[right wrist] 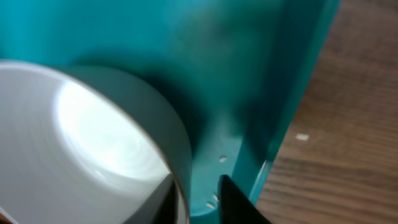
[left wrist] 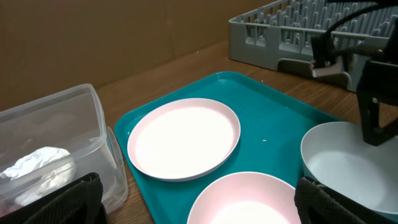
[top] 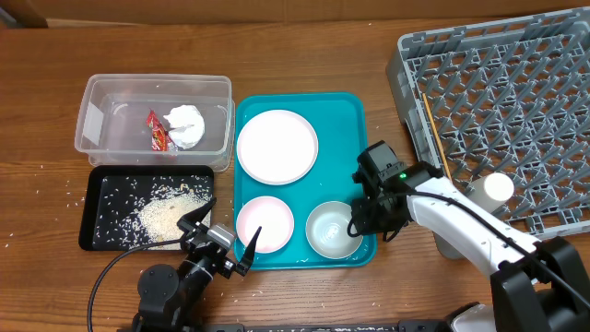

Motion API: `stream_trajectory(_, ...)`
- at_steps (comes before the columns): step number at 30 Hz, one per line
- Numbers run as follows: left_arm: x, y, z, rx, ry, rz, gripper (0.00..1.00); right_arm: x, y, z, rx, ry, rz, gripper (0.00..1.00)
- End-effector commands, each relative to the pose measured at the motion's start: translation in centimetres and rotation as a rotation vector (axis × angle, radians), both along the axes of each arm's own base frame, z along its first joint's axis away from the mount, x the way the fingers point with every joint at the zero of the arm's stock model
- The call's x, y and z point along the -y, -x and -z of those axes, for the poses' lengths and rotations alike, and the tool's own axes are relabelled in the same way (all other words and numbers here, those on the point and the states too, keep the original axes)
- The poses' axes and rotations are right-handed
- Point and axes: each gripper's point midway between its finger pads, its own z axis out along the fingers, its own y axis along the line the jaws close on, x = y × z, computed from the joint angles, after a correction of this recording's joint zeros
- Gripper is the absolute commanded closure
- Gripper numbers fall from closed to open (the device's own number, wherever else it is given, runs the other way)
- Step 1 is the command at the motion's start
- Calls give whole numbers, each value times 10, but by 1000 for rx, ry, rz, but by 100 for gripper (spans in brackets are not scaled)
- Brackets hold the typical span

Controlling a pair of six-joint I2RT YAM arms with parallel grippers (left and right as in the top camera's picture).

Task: Sort waste into correct bins and load items into the dishwasher
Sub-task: 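Grasp the grey bowl with the right gripper, then place the grey bowl upright in the dish rack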

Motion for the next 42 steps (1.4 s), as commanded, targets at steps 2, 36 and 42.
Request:
stream_trajectory(2,0,0,-1,13,-6,5,0,-11,2,-3,-4,-67,5,93)
stream_trajectory(36,0,0,-1,13,-6,5,0,248,-110,-157,552,1223,581,96)
stream_trajectory(42,0,0,-1,13,-6,5,0,243,-107,-135,473,1192,542,96)
